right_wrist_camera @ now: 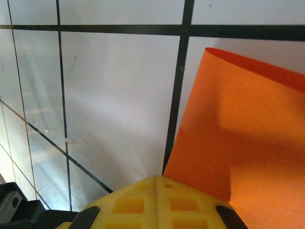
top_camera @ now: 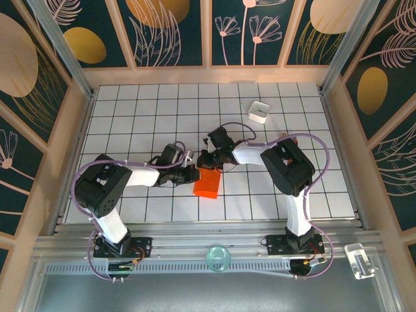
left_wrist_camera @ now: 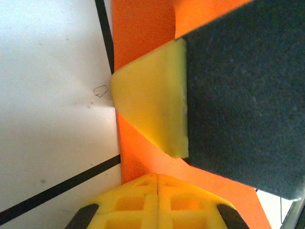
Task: Fold a paper plane with a square sheet of paper (pick it up from the middle)
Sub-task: First fold in half a square sheet of paper at the center of the table.
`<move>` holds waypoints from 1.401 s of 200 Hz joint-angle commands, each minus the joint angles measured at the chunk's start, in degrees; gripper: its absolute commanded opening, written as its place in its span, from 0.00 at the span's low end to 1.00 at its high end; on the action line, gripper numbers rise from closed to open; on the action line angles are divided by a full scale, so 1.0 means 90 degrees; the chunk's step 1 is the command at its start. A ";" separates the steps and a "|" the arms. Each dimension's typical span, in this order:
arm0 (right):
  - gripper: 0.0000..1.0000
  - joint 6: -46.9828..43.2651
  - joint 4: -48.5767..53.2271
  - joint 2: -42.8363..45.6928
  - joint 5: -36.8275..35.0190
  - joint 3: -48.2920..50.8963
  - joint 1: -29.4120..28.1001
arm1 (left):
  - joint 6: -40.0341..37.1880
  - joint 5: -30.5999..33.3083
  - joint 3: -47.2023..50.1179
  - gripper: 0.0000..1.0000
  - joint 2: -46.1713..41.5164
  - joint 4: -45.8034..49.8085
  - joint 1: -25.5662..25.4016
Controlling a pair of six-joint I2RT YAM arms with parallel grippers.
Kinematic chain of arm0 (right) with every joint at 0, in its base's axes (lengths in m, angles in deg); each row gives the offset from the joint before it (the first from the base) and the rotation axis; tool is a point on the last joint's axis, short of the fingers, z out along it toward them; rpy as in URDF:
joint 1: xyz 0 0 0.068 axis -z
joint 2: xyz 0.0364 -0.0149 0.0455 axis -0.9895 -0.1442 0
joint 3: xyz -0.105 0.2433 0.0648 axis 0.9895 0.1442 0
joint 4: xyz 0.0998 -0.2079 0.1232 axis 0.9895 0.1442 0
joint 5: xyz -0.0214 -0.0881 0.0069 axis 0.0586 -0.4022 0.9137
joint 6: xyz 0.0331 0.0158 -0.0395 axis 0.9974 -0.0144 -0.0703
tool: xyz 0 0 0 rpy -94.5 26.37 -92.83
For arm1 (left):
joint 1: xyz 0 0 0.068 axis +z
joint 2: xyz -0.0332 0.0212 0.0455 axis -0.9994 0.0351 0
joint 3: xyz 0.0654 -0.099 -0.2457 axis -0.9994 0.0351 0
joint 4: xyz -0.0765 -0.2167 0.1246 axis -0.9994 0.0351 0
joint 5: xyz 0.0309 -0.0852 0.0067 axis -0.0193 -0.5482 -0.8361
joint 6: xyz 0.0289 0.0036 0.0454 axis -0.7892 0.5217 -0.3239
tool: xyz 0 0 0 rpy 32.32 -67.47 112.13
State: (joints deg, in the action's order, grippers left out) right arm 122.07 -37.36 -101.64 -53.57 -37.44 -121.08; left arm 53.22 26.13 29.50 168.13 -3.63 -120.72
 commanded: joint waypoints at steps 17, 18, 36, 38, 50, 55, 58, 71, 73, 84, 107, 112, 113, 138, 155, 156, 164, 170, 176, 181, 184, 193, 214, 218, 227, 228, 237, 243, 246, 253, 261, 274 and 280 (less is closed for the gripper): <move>0.00 -0.0070 0.0112 -0.0438 -0.0810 -0.0305 0.0427 | -0.0395 0.0340 0.0545 0.00 0.0470 0.1556 0.0019; 0.00 -0.0062 0.0115 -0.0443 -0.0811 -0.0310 0.0428 | -0.0399 0.0341 0.0542 0.00 0.0467 0.1556 0.0021; 0.00 0.0002 0.0064 -0.0477 -0.0793 -0.0385 0.0506 | -0.0464 0.0334 0.0560 0.00 0.0506 0.1601 0.0019; 0.00 0.0011 0.0058 -0.0492 -0.0792 -0.0395 0.0520 | -0.0470 0.0332 0.0562 0.00 0.0512 0.1604 0.0015; 0.00 0.0019 0.0063 -0.0524 -0.0782 -0.0473 0.0574 | -0.0508 0.0322 0.0564 0.00 0.0534 0.1613 0.0020; 0.00 0.0022 0.0066 -0.0553 -0.0775 -0.0519 0.0600 | -0.0523 0.0322 0.0560 0.00 0.0547 0.1614 0.0014; 0.00 0.0031 0.0067 -0.0564 -0.0772 -0.0540 0.0605 | -0.0535 0.0322 0.0560 0.00 0.0552 0.1623 0.0014; 0.00 0.0024 0.0084 -0.0626 -0.0767 -0.0644 0.0644 | -0.0559 0.0317 0.0545 0.00 0.0580 0.1644 0.0019; 0.00 0.0024 0.0094 -0.0636 -0.0771 -0.0665 0.0652 | -0.0560 0.0313 0.0546 0.00 0.0582 0.1644 0.0015; 0.00 0.0023 0.0117 -0.0695 -0.0772 -0.0747 0.0687 | -0.0578 0.0313 0.0549 0.00 0.0590 0.1652 0.0020; 0.00 0.0007 0.0138 -0.0811 -0.0808 -0.0882 0.0768 | -0.0598 0.0319 0.0567 0.00 0.0609 0.1663 0.0019; 0.00 0.0009 0.0151 -0.0831 -0.0820 -0.0899 0.0779 | -0.0598 0.0322 0.0569 0.00 0.0605 0.1668 0.0014; 0.00 0.0012 0.0149 -0.0840 -0.0820 -0.0904 0.0780 | -0.0599 0.0327 0.0569 0.00 0.0608 0.1666 0.0019; 0.00 0.0000 0.0234 -0.1003 -0.0847 -0.1128 0.0852 | -0.0616 0.0336 0.0599 0.00 0.0615 0.1673 0.0014; 0.00 -0.0020 0.0308 -0.1109 -0.0926 -0.1292 0.0850 | -0.0636 0.0351 0.0604 0.00 0.0612 0.1683 0.0016; 0.00 -0.0022 0.0315 -0.1115 -0.0932 -0.1301 0.0855 | -0.0637 0.0351 0.0606 0.00 0.0616 0.1683 0.0015; 0.00 -0.0016 0.0344 -0.1163 -0.0947 -0.1369 0.0851 | -0.0638 0.0356 0.0617 0.00 0.0621 0.1683 0.0015; 0.00 -0.0016 0.0377 -0.1203 -0.0961 -0.1420 0.0851 | -0.0648 0.0351 0.0618 0.00 0.0621 0.1683 0.0021; 0.00 -0.0015 0.0399 -0.1224 -0.0999 -0.1469 0.0855 | -0.0648 0.0351 0.0616 0.00 0.0621 0.1683 0.0016; 0.00 -0.0016 0.0406 -0.1245 -0.1011 -0.1499 0.0850 | -0.0657 0.0351 0.0625 0.00 0.0629 0.1683 0.0015; 0.00 -0.0011 0.0417 -0.1255 -0.1020 -0.1518 0.0858 | -0.0656 0.0351 0.0632 0.00 0.0630 0.1683 0.0014; 0.00 -0.0020 0.0438 -0.1301 -0.1045 -0.1611 0.1040 | -0.0667 0.0351 0.0627 0.00 0.0638 0.1683 0.0019; 0.00 -0.0052 0.0555 -0.1437 -0.1113 -0.1840 0.1102 | -0.0672 0.0351 0.0635 0.00 0.0650 0.1678 0.0019; 0.00 -0.0062 0.0582 -0.1460 -0.1143 -0.1879 0.1105 | -0.0677 0.0344 0.0641 0.00 0.0650 0.1672 0.0017; 0.00 -0.0088 0.0628 -0.1527 -0.1172 -0.1973 0.1138 | -0.0670 0.0337 0.0638 0.00 0.0643 0.1663 0.0014; 0.00 -0.0086 0.0627 -0.1529 -0.1172 -0.1974 0.1140 | -0.0669 0.0339 0.0638 0.00 0.0642 0.1663 0.0014; 0.00 -0.0098 0.0643 -0.1582 -0.1186 -0.2029 0.1162 | -0.0661 0.0341 0.0638 0.00 0.0642 0.1663 0.0018; 0.00 -0.0112 0.0672 -0.1616 -0.1192 -0.2086 0.1181 | -0.0667 0.0340 0.0638 0.00 0.0641 0.1658 0.0014; 0.00 -0.0137 0.0682 -0.1633 -0.1192 -0.2104 0.1196 | -0.0659 0.0344 0.0635 0.00 0.0641 0.1654 0.0014; 0.00 -0.0158 0.0703 -0.1662 -0.1192 -0.2172 0.1234 | -0.0655 0.0339 0.0619 0.00 0.0640 0.1653 0.0020; 0.00 -0.0220 0.0717 -0.1655 -0.1133 -0.2252 0.1287 | -0.0630 0.0341 0.0609 0.00 0.0636 0.1648 0.0020; 0.00 -0.0369 0.0635 -0.1488 -0.1029 -0.2275 0.1356 | -0.0566 0.0322 0.0599 0.00 0.0605 0.1607 0.0014; 0.00 -0.0475 0.0590 -0.1341 -0.0993 -0.2253 0.1380 | -0.0528 0.0322 0.0599 0.00 0.0585 0.1581 0.0016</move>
State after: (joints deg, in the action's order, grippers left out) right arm 121.50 -31.98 -113.49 -55.67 -57.07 -111.77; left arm 48.80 25.02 30.20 168.44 -4.46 -120.54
